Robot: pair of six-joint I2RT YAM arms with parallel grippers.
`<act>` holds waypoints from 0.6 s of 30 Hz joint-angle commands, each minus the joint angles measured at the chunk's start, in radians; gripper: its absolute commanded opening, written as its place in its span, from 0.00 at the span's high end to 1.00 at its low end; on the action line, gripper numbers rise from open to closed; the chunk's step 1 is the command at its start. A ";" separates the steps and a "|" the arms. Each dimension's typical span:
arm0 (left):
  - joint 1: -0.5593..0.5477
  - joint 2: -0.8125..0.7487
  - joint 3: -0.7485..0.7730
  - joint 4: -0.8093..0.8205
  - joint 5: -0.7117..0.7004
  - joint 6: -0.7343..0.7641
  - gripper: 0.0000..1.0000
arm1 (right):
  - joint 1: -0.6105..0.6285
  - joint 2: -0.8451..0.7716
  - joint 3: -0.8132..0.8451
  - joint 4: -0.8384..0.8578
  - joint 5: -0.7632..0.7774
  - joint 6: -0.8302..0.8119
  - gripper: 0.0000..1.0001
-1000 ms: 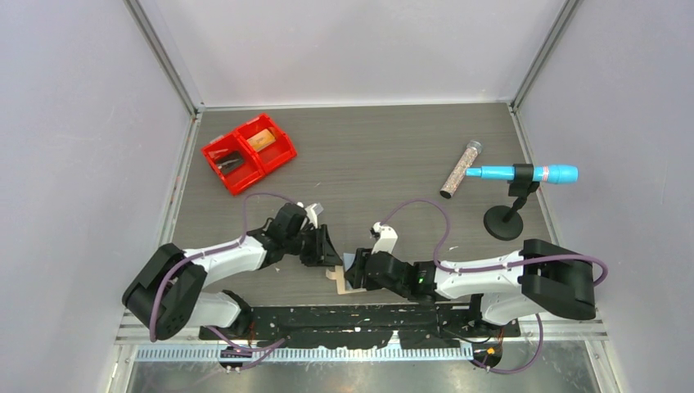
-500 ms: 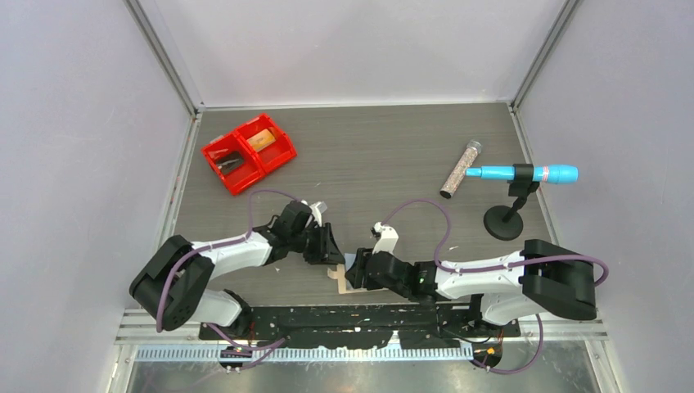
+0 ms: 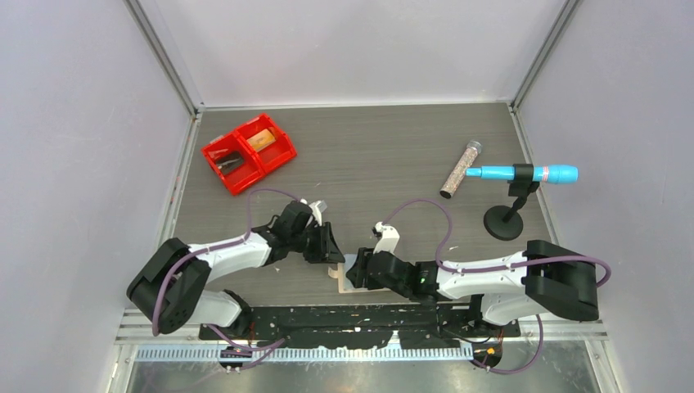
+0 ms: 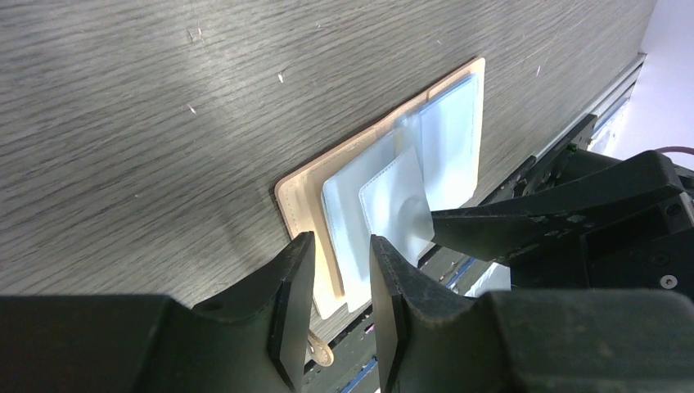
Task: Take the credit cards out of the card holder
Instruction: Remove the credit card from the card holder.
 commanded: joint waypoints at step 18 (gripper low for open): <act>-0.008 -0.070 0.046 -0.132 -0.095 0.054 0.68 | 0.014 -0.063 0.102 -0.228 0.128 -0.022 0.45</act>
